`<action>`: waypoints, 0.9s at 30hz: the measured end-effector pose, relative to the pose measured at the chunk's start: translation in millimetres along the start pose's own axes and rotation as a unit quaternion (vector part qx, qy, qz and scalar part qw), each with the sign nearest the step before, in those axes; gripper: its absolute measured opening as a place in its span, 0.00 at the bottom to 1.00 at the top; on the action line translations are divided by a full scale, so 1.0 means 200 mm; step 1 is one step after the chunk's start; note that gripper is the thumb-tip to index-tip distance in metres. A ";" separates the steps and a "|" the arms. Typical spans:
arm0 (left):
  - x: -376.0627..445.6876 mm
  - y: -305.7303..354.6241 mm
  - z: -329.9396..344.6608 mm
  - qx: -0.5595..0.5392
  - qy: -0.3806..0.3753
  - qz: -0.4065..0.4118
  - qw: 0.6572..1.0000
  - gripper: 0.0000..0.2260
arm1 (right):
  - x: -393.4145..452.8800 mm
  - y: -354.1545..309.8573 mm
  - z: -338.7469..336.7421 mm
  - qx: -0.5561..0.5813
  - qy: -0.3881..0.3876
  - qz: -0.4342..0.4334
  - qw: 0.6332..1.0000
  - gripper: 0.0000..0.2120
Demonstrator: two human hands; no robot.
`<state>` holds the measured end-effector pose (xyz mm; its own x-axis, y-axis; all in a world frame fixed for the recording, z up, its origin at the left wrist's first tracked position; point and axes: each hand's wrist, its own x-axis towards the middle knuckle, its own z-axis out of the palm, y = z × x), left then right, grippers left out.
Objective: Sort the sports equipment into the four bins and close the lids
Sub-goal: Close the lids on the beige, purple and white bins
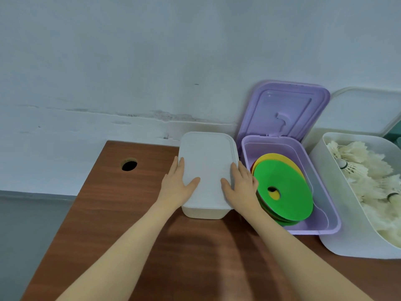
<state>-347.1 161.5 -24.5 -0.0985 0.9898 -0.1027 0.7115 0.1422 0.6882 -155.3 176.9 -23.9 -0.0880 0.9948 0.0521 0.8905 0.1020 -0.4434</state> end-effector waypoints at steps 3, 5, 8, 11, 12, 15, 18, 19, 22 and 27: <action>0.01 0.01 0.00 -0.003 -0.007 0.009 1.000 0.37 | -0.01 0.01 -0.01 0.011 0.000 0.007 1.000 0.28; 0.01 0.02 0.01 0.003 -0.009 0.009 1.000 0.36 | -0.01 0.02 -0.01 0.000 0.001 0.007 1.000 0.28; 0.01 0.01 0.03 0.045 0.000 0.010 0.999 0.36 | -0.01 0.03 0.00 -0.024 0.005 0.001 1.000 0.28; 0.01 0.01 0.04 0.038 0.007 0.015 0.999 0.35 | -0.01 0.04 0.00 -0.021 0.001 0.000 1.000 0.28; 0.01 0.01 0.04 0.030 0.004 0.016 0.999 0.35 | -0.01 0.04 0.01 -0.016 0.001 0.001 1.000 0.28; 0.01 0.00 0.03 0.027 -0.001 0.023 0.999 0.34 | -0.02 0.04 0.01 -0.019 0.007 0.001 1.000 0.29; 0.00 -0.01 0.04 0.110 0.014 0.019 0.994 0.34 | -0.02 0.04 0.02 -0.054 0.011 -0.002 0.998 0.32; 0.00 -0.01 0.04 0.153 0.025 0.016 0.988 0.33 | -0.02 0.04 0.03 -0.072 0.014 -0.005 0.997 0.32; -0.01 0.00 0.04 0.241 0.041 0.013 0.970 0.33 | -0.02 0.05 0.05 -0.115 0.015 -0.015 0.993 0.34; -0.01 0.00 0.04 0.247 0.040 0.005 0.968 0.32 | -0.01 0.04 0.03 -0.160 -0.008 -0.016 0.987 0.34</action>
<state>-340.9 159.3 -30.0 -0.1289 0.9913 -0.0284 0.9566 0.1318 0.2600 -151.6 176.7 -33.0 -0.1222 0.9914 0.0461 0.9824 0.1275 -0.1365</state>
